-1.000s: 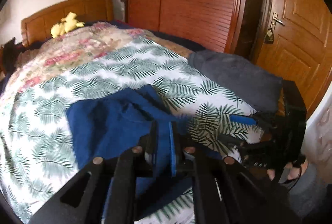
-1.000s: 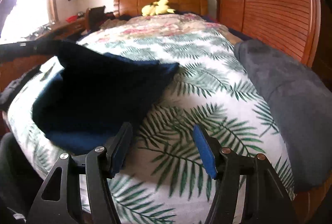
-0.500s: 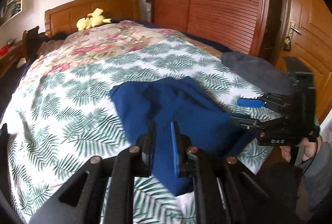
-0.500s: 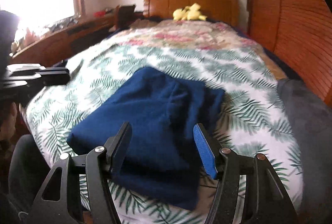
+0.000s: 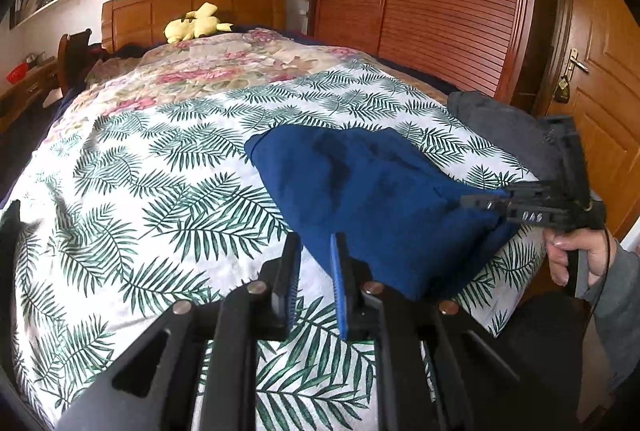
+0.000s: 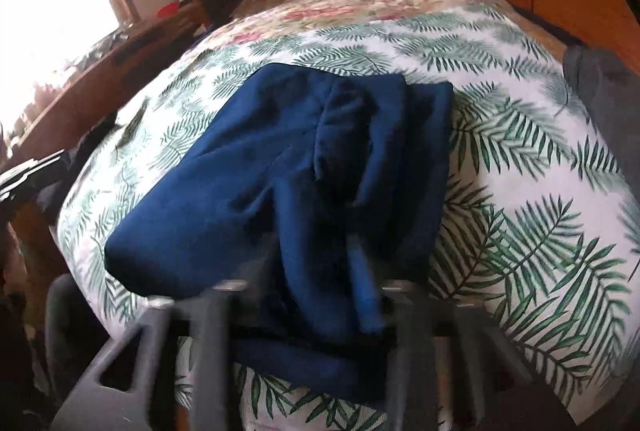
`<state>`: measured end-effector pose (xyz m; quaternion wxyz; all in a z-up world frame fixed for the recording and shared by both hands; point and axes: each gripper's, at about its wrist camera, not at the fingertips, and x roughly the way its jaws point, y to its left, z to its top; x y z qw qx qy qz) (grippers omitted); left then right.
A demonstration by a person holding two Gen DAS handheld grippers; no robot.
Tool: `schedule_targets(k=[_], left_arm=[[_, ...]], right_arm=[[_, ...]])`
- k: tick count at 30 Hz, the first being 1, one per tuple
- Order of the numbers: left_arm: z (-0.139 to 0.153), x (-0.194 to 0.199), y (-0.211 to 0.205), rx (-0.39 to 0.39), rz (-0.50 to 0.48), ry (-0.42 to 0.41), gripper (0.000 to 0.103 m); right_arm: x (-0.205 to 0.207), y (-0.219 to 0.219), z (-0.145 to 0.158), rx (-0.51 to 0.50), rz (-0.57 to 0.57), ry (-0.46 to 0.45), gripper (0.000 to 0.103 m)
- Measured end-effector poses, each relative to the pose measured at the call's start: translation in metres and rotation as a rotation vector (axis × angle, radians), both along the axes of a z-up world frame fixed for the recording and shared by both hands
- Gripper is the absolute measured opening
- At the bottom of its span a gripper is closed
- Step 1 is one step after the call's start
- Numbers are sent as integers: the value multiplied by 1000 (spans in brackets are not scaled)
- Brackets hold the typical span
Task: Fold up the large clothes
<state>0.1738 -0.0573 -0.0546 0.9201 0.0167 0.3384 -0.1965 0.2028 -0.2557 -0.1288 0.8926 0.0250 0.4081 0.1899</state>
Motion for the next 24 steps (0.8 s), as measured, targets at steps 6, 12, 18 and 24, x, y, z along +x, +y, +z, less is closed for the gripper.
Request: schedule_targets(k=[6,12,18,24], left_arm=[[-4,13,-1,0,-9,3,12],[-11,39,-11,12,-35,12,13],[-24,75,-28,44,-63,40,13],[-37,123,-45,74,-77,64,14]], right_arm=[[-30,1,43,-18,-70,-158,10],[-44,-11,41,-117,-136,-142,11],[-45,-19,12,-121,-162,-72,23],[-45,-21,9,-196,-227,-101,63]])
